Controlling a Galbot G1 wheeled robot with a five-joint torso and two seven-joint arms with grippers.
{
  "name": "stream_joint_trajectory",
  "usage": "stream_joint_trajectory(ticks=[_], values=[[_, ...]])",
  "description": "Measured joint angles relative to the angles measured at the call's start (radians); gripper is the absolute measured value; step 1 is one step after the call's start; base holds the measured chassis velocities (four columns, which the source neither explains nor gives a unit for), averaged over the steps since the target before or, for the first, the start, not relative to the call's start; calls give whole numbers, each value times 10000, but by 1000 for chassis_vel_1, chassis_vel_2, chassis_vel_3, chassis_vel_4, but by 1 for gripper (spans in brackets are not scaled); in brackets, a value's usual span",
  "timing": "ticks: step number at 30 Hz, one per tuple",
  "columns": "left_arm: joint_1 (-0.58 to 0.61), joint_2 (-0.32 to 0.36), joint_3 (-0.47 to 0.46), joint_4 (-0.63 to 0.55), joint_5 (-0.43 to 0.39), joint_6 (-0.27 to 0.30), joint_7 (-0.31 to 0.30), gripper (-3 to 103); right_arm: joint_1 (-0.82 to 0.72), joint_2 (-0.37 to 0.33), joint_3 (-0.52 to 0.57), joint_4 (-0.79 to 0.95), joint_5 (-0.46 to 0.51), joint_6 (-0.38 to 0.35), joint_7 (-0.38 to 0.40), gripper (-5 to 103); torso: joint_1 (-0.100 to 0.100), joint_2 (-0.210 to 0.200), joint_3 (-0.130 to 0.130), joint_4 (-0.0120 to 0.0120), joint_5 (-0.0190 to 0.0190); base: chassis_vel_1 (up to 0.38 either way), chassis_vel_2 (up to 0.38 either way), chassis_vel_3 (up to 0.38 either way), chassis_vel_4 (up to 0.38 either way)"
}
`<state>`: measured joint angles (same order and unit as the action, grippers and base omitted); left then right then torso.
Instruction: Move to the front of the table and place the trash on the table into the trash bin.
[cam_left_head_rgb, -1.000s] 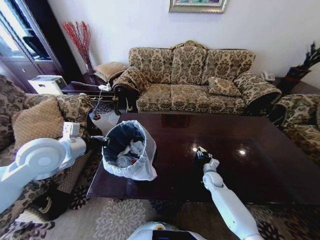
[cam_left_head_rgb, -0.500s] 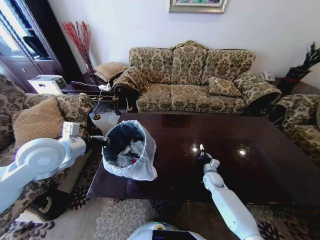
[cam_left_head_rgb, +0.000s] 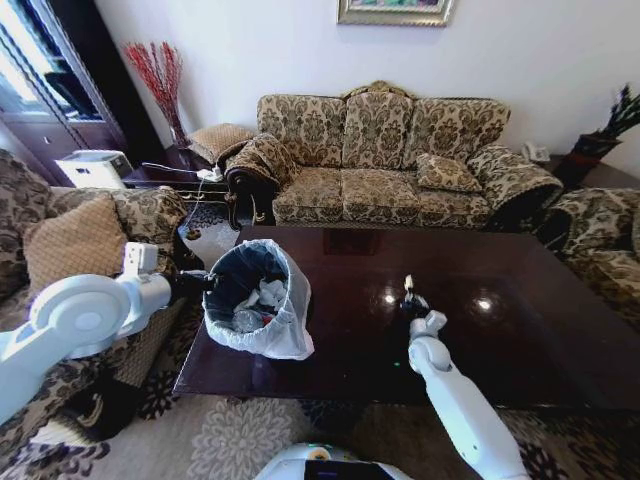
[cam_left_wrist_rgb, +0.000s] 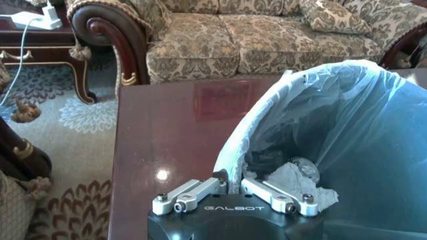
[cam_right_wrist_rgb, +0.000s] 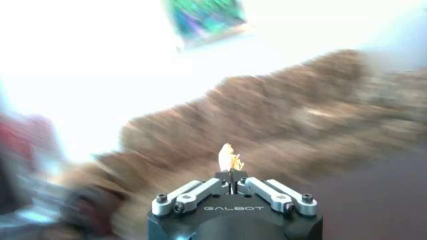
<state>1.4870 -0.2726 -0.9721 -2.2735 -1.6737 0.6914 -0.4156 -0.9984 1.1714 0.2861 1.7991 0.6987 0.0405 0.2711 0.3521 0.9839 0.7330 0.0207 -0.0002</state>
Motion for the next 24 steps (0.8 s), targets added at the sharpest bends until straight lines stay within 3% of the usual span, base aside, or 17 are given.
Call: stream_joint_trajectory(ticks=[1,4,5,7,11,15,20,24], values=[[0,0,0,0,0,0,0,0,0,0,0,0,0,0,0,0,0,0,0,0,0,0,0,0,0],[5,151,11,76,-26,3,-1,0,722,-107,-1059,3226,1710,-1380,-356,0,-1,0,-1,3,-5,0,0,0,0],[5,151,11,76,-26,3,-1,0,722,-107,-1059,3226,1710,-1380,-356,0,-1,0,-1,3,-5,0,0,0,0],[3,265,12,83,-112,3,-28,0,1587,-164,-2033,4839,2721,-2167,-639,0,-2,1,-2,3,-2,0,0,0,0],[2,275,24,52,-129,3,-55,0,2215,-389,-3186,5499,3001,-2603,-1175,0,-2,0,-2,1,1,0,0,0,0],[-12,259,53,-77,-138,1,-75,0,2653,-500,-4588,5395,2415,-2812,-1743,0,-1,0,-1,1,3,0,0,0,0],[-12,198,13,-147,-160,0,-90,0,2467,-548,-5114,5183,1741,-3076,-1945,0,-1,0,-1,0,3,0,0,0,0],[-16,65,-1,-250,-161,0,-131,0,2125,-664,-5225,4455,403,-3079,-2483,-1,-1,0,-1,0,3,0,0,0,0]])
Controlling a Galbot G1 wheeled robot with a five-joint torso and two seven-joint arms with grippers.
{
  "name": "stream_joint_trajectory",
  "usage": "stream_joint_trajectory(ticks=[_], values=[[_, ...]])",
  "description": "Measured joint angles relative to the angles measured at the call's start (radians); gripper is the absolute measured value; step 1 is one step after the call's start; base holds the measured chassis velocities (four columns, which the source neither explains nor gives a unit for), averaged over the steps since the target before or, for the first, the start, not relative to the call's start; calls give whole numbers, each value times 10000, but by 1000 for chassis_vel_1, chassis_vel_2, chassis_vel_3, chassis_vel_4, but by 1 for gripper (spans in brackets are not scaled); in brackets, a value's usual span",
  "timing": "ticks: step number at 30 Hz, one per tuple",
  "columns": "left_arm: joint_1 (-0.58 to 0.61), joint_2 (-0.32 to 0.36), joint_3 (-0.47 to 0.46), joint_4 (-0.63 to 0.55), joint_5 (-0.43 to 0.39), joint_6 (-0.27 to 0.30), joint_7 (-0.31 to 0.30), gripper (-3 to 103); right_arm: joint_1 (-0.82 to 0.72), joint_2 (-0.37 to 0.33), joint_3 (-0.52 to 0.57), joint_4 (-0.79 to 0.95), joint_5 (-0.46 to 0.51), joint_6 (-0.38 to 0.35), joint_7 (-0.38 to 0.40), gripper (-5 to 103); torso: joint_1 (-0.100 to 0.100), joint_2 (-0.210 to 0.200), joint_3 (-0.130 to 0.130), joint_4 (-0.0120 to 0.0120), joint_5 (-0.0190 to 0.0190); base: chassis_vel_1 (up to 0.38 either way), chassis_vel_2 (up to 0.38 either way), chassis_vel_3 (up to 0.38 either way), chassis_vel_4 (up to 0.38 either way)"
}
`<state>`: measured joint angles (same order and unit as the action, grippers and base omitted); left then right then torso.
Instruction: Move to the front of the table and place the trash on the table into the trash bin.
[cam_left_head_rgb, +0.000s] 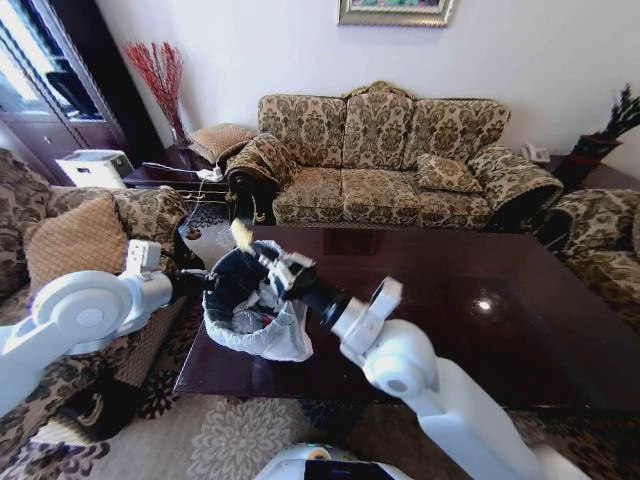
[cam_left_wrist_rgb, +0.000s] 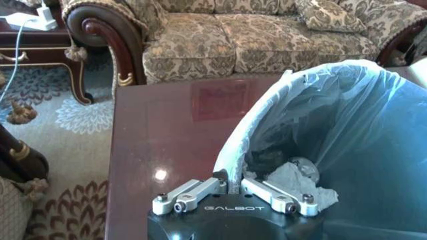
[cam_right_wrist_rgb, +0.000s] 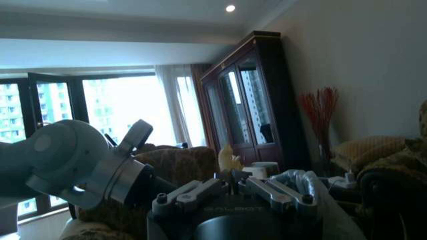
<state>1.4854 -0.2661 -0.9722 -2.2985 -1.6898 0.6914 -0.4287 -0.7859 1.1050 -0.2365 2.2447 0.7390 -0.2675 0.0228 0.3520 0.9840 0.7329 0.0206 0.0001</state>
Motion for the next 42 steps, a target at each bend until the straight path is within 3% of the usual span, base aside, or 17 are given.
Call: stream_joint_trajectory(ticks=[2,10,12,13,14,19,22,23,26,28,30,32,34,36,37,41,42], values=[[1,-7,0,-8,1,0,-4,0,-8,-4,-3,-80,-60,9,-2,-1,0,0,0,0,0,0,0,0,0],[-12,-58,-41,97,10,7,-13,0,-94,-112,277,-182,-62,300,-139,31,1,0,0,1,-1,0,0,0,0],[-12,-66,-41,104,13,7,-13,0,-113,-112,310,-171,-57,356,-154,31,1,0,0,2,0,0,0,0,0],[-14,-118,-42,147,33,7,-34,0,-260,-91,551,-51,-45,726,-201,42,1,0,1,1,0,0,0,0,0],[-14,-118,-42,147,33,7,-34,0,-260,-91,551,-51,-45,726,-201,42,1,0,1,1,0,0,0,0,0],[-24,-296,-505,300,-56,186,-506,0,-1488,-87,1821,682,-548,1418,481,59,1,0,1,2,-1,0,0,0,0],[-276,-695,-1088,533,70,217,-1310,0,-2873,-130,3143,751,-1243,1924,812,76,-1,0,0,-3,-1,0,0,0,0],[-276,-695,-1088,533,70,217,-1310,0,-2873,-130,3143,751,-1243,1924,812,76,-1,0,0,-3,-1,0,0,0,0],[1,-1345,-2212,579,170,250,-1941,0,-3696,-195,3992,255,-1471,2426,1006,91,2,0,1,-2,4,0,0,0,0],[228,-1545,-2573,577,177,263,-2069,0,-3840,-191,4200,78,-1531,2551,1024,91,2,0,1,-3,1,0,0,0,0],[1218,-2155,-3796,523,273,268,-2272,0,-4059,-116,4617,-240,-1567,2733,1044,99,3,0,1,-2,-1,-26,-60,26,60],[2200,-2947,-4969,461,719,133,-2284,0,-4187,-5,4957,-489,-1547,2852,1052,100,2,0,0,4,-4,-45,-118,34,102],[2328,-3129,-5164,476,882,71,-2322,0,-4206,22,5011,-538,-1544,2872,1048,100,2,0,0,5,-7,-50,-140,69,197],[2859,-4007,-6125,640,1390,-172,-2590,0,-4221,115,5096,-710,-1501,2959,1042,100,1,0,0,5,-6,-61,-240,85,211],[2859,-4007,-6125,640,1390,-172,-2590,0,-4221,115,5096,-710,-1501,2959,1042,100,1,0,0,5,-6,-73,-249,100,224],[3744,-5764,-7581,663,1618,-409,-2299,0,-3910,153,4972,-1112,-1469,3054,1031,100,-3,0,-2,6,0,-108,-298,135,308],[3744,-5764,-7581,663,1618,-409,-2299,0,-3910,153,4972,-1112,-1469,3054,1031,100,-3,0,-2,6,0,-126,-333,146,370]])
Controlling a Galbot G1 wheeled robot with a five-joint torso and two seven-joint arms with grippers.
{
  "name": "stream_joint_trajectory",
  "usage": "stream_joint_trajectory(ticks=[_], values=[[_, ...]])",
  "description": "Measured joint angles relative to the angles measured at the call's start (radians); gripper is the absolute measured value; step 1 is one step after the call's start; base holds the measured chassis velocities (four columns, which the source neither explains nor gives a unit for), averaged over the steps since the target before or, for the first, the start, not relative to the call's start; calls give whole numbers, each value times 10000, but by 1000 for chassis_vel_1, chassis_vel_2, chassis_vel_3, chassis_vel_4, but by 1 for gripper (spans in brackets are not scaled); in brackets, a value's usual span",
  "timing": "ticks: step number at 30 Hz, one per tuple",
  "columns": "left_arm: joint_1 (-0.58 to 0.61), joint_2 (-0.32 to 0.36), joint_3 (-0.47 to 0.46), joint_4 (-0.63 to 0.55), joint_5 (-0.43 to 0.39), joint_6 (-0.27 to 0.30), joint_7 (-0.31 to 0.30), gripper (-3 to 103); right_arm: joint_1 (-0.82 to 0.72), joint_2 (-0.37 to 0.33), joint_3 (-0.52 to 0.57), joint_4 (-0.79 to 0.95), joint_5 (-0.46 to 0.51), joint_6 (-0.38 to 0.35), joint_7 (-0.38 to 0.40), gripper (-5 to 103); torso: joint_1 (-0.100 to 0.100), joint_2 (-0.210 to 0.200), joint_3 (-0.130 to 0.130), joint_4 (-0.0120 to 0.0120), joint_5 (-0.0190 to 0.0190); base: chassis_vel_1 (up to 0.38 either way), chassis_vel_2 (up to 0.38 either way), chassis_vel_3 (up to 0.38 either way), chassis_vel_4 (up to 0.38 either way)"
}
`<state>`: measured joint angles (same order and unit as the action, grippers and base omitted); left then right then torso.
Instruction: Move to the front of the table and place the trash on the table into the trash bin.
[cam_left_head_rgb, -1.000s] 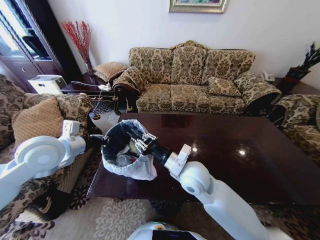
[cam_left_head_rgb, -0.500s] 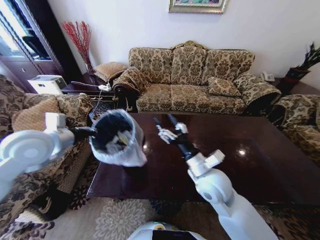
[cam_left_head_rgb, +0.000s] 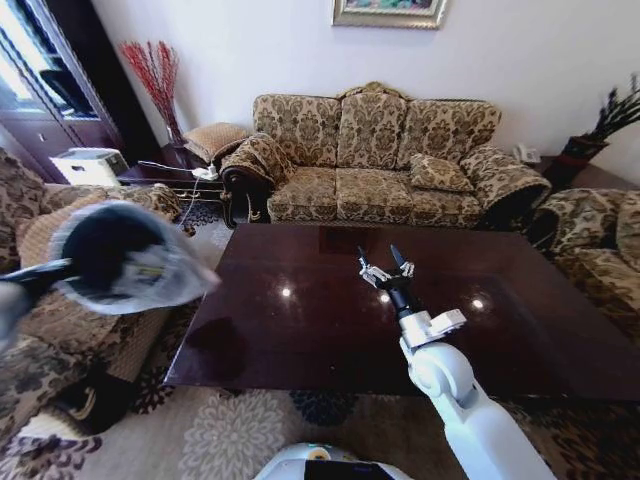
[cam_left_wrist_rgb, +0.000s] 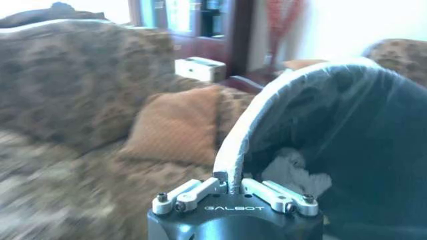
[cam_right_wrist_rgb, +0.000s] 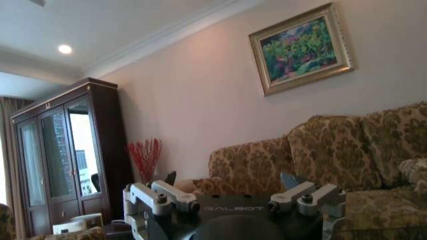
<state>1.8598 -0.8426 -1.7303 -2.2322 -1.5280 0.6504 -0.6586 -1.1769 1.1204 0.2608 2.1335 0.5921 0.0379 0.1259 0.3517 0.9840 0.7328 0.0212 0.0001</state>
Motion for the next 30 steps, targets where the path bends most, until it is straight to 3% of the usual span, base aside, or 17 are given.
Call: stream_joint_trajectory(ticks=[2,6,7,10,12,15,19,23,27,30], values=[[163,-706,-407,122,24,-137,56,0,185,1,-45,-171,11,12,-10,100,-1,1,0,-3,-4,-150,-365,167,370],[237,-1470,-777,387,195,-460,47,0,361,1,-96,-349,62,24,-19,100,-3,3,-2,-5,0,-213,-365,212,358],[245,-2022,-1026,563,159,-622,-6,0,496,19,-140,-470,102,29,-14,100,-1,2,0,-8,0,-270,-371,253,346],[258,-2505,-1204,705,129,-757,-45,0,623,43,-155,-580,109,96,4,100,4,1,2,-2,-3,-293,-372,294,356],[199,-2734,-1203,772,163,-797,-64,0,622,46,-87,-610,39,212,11,100,4,1,2,8,-4,-326,-343,356,375],[-224,-3177,-658,802,359,-899,-284,0,205,163,385,-553,-598,562,153,100,4,1,2,-12,2,-310,-330,353,352],[-328,-3922,-332,867,690,-1198,-456,0,-18,381,424,-487,-827,679,277,100,5,0,3,-15,13,-266,-256,179,209],[-338,-4292,-159,1224,1019,-1617,-556,0,-265,539,476,-494,-1246,713,279,100,6,-1,3,-7,2,-86,-95,52,37],[-341,-4307,-236,1339,1034,-1702,-391,0,-365,671,491,-581,-1522,938,355,100,4,0,1,-3,-19,39,28,-11,0],[-415,-4321,-252,1352,1040,-1714,-380,0,-412,720,477,-604,-1627,1029,493,100,3,0,1,5,-13,104,81,-36,-30]])
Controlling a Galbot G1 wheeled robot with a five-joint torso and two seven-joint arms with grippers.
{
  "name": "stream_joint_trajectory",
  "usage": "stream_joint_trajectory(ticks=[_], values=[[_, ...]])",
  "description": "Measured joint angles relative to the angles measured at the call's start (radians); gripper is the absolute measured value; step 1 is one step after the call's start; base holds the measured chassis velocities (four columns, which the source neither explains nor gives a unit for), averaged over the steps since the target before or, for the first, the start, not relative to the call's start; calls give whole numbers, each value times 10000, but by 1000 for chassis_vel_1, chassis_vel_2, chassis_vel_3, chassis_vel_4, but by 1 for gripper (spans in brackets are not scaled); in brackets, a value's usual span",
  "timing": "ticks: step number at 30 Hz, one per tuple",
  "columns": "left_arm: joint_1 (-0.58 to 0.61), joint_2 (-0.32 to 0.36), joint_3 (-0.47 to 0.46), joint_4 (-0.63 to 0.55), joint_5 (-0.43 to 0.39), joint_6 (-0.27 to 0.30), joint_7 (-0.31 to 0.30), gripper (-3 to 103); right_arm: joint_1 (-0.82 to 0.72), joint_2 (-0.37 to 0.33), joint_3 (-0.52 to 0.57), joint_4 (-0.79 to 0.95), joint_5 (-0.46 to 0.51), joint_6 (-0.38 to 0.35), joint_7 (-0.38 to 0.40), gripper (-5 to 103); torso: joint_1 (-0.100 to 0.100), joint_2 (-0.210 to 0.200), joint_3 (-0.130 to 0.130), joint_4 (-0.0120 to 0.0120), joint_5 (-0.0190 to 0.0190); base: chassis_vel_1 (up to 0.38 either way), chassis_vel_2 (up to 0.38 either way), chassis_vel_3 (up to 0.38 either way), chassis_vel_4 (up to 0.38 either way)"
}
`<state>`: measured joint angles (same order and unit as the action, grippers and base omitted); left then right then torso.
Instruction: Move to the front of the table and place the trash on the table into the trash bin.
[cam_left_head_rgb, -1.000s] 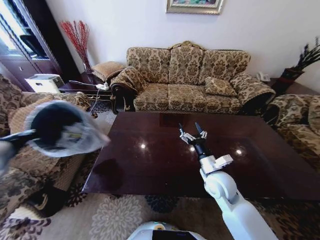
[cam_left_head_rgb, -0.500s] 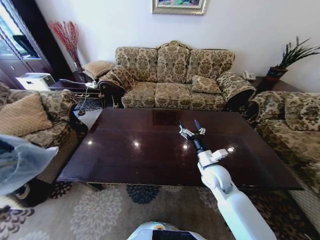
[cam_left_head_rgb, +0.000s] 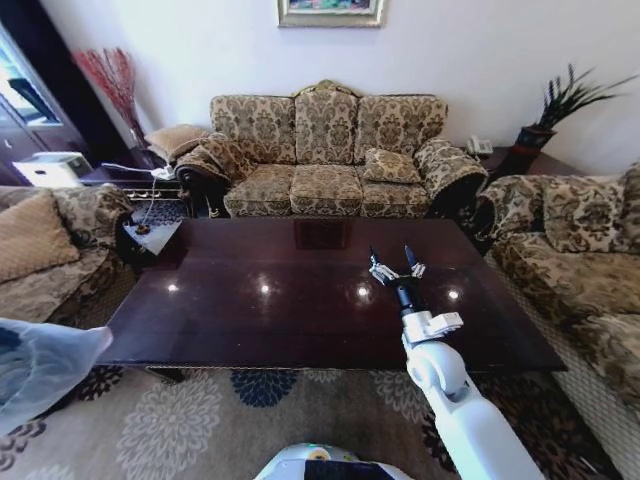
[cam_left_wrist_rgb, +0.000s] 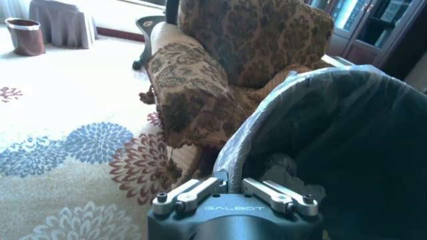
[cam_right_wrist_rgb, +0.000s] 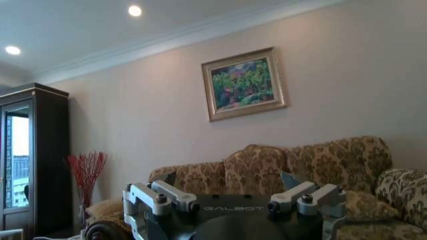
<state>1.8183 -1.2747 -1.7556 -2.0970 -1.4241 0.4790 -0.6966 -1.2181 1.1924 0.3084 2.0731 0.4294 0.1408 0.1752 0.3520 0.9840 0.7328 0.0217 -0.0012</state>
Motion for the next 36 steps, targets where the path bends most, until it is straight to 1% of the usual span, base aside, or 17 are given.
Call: stream_joint_trajectory(ticks=[1,3,4,8,14,15,16,18,20,21,24,26,28,31,32,34,36], values=[[-76,-15,23,78,54,-26,0,0,-64,11,-2,0,-129,-41,63,100,0,0,0,-4,15,89,83,-35,-15],[-97,-22,47,133,96,-58,-3,0,-93,10,6,2,-184,-88,68,100,0,0,0,-7,14,0,0,0,0],[-156,-38,124,405,258,-250,-81,0,-202,-3,44,7,-372,-213,106,100,0,0,1,-14,8,0,0,0,0],[-158,-38,117,1153,430,-600,-224,0,-333,19,100,-44,-600,-362,184,100,1,-1,1,-16,20,0,0,0,0],[-64,72,48,2833,648,-1294,-333,0,-470,205,23,-200,-775,-468,200,100,0,-1,1,-6,9,0,0,0,0],[-64,72,48,2833,648,-1294,-333,0,-470,205,23,-200,-775,-468,200,100,0,-1,1,-6,9,0,0,0,0],[-70,99,100,3311,641,-1359,-340,0,-488,244,-14,-225,-783,-492,192,100,0,0,0,-2,6,0,0,0,0],[-131,130,344,4035,713,-1467,-306,0,-503,307,-46,-251,-788,-513,185,100,-2,0,0,-4,11,0,0,0,0],[-165,141,456,4291,751,-1510,-289,0,-508,324,-50,-253,-788,-519,184,100,-2,0,0,-4,12,0,0,0,0],[-318,153,840,4994,756,-1550,-234,0,-548,353,-54,-249,-782,-532,184,100,-1,0,1,-6,11,0,0,0,0],[-564,133,1307,5652,586,-1492,-164,0,-612,348,-53,-189,-762,-553,184,100,0,-1,1,-12,13,0,0,0,0],[-868,43,1970,6314,556,-1370,52,0,-710,288,-30,-71,-752,-583,183,100,1,-1,1,-13,12,0,0,0,0],[-964,3,2161,6518,624,-1321,188,0,-756,261,-10,-11,-742,-600,183,100,0,-1,1,-14,9,0,0,0,0],[-1472,-144,3241,7575,1157,-1247,788,0,-1037,121,153,316,-705,-672,211,100,0,-1,1,-12,12,0,0,0,0],[-1472,-144,3241,7575,1157,-1247,788,0,-1037,121,153,316,-705,-672,211,100,0,-1,1,-12,12,0,0,0,0],[-1699,-198,3674,8066,1372,-1170,1126,0,-1200,65,289,466,-699,-688,230,100,0,-1,1,-10,13,0,0,0,0],[-1995,-300,4057,8518,1613,-881,1758,0,-1496,-43,565,735,-700,-783,343,100,0,-1,2,-9,9,0,0,0,0]])
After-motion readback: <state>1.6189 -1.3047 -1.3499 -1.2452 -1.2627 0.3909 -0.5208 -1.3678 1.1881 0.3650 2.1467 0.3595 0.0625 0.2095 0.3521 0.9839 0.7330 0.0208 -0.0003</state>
